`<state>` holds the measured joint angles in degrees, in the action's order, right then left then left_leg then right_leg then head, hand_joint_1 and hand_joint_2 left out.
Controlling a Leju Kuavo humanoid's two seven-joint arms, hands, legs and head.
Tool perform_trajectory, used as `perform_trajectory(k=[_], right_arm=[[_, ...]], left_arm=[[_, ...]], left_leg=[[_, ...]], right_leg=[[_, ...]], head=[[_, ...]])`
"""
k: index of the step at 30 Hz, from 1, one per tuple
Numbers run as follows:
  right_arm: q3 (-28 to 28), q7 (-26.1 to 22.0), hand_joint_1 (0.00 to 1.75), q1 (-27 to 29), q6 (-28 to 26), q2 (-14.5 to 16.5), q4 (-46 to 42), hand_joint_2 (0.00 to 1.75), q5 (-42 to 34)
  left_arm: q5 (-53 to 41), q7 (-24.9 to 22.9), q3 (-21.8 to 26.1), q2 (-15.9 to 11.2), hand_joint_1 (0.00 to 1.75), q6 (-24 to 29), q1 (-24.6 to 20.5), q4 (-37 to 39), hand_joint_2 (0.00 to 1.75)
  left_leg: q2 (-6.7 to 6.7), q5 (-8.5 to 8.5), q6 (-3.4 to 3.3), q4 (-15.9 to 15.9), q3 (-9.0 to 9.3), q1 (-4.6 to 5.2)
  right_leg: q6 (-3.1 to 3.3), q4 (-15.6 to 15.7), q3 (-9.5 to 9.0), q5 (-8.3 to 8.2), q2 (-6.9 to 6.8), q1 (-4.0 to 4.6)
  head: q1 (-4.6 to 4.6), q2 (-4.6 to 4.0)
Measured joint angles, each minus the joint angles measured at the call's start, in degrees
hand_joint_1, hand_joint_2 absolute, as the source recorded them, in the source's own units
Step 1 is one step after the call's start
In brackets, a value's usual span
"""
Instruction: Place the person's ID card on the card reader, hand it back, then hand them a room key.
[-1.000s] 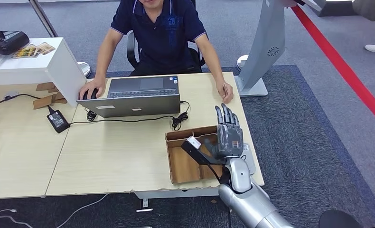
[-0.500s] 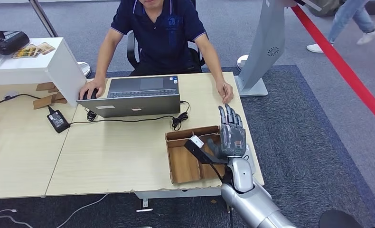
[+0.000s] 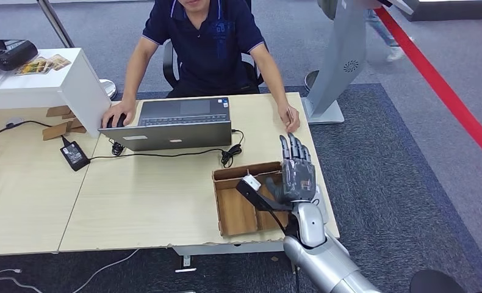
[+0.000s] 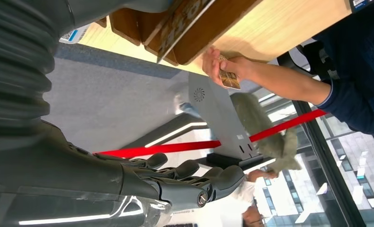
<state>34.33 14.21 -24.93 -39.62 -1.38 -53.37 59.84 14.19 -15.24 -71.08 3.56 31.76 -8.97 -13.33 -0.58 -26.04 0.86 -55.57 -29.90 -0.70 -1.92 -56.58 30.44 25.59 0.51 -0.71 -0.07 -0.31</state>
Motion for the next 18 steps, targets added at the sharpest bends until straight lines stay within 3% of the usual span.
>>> perform_trajectory(k=[18], right_arm=[[0.76, -0.05, 0.00, 0.08, -0.09, 0.46, -3.05, 1.75, 0.47]], left_arm=[[0.02, 0.11, 0.00, 0.00, 0.00, 0.12, 0.00, 0.00, 0.00]], left_leg=[[0.00, 0.00, 0.00, 0.00, 0.00, 0.00]], right_leg=[[0.00, 0.00, 0.00, 0.00, 0.00, 0.00]], head=[[0.00, 0.00]])
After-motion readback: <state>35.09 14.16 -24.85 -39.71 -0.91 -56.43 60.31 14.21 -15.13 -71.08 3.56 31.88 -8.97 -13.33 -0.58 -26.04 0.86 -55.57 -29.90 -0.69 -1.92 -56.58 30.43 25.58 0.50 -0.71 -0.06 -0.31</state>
